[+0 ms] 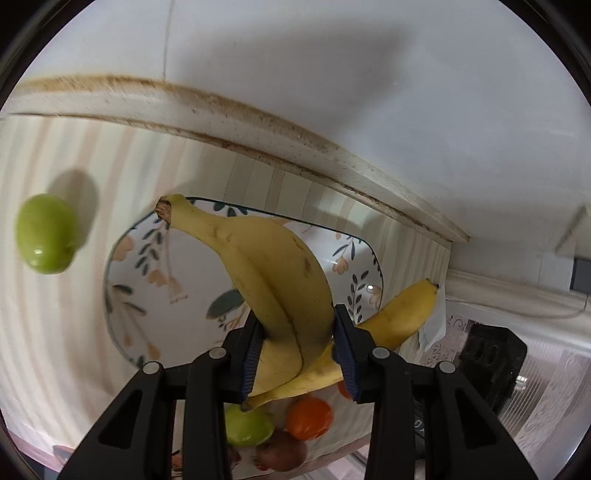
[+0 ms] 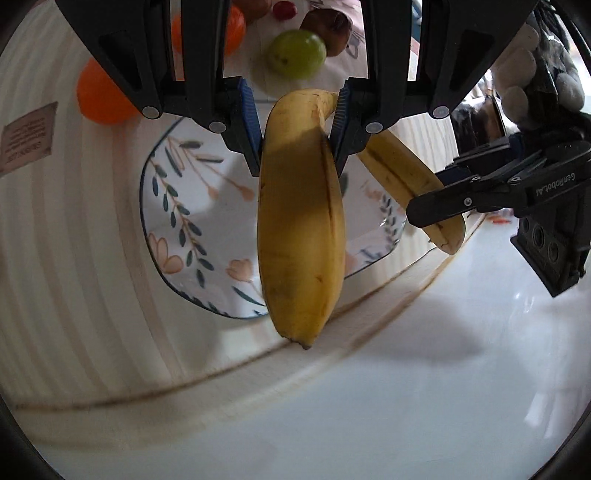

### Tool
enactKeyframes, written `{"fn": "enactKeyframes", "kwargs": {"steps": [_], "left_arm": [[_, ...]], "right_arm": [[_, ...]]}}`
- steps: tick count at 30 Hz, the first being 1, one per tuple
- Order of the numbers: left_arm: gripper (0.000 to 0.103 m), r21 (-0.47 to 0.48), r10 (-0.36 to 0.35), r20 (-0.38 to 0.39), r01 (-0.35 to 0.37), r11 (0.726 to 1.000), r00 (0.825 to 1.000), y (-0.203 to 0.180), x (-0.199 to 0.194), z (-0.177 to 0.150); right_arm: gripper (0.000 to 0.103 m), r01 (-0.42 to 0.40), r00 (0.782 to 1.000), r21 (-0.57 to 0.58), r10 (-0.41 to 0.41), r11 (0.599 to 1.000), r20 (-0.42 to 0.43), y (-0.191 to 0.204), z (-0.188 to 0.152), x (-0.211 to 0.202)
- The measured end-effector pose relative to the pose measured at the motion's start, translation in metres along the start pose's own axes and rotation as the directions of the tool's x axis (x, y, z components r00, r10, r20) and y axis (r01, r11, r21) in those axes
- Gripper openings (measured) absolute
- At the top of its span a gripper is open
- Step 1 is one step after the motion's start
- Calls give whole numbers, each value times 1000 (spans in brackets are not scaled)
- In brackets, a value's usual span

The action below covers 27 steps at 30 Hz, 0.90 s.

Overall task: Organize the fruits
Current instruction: 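Lower both bananas onto the floral plate and open both grippers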

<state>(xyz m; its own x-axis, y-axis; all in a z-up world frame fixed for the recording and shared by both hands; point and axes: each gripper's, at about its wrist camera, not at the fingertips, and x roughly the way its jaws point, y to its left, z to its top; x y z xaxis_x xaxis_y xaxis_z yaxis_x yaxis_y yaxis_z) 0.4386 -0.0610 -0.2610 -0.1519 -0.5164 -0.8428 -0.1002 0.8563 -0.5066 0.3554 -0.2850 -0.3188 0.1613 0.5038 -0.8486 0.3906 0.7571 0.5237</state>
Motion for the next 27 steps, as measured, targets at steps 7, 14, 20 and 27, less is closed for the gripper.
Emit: {"fn": "enactKeyframes", "kwargs": {"steps": [7,14,20,27], "left_arm": [[34,-54,21,6,-21,998,1000,3,4,9],[35,-80,90,25,-88,993,996,15,12,18],[34,50,245,-23,-244,968,969,-1,38,13],[35,73,275,-15,-273,959,961,-6,47,0]], "right_arm": [[37,41,999,-9,-41,999,-21,1,11,5],[38,106,994,3,-105,994,-35,8,26,2],[39,139,990,-14,-140,990,-36,17,31,-3],[39,118,991,-12,-119,993,-65,29,24,-6]]}}
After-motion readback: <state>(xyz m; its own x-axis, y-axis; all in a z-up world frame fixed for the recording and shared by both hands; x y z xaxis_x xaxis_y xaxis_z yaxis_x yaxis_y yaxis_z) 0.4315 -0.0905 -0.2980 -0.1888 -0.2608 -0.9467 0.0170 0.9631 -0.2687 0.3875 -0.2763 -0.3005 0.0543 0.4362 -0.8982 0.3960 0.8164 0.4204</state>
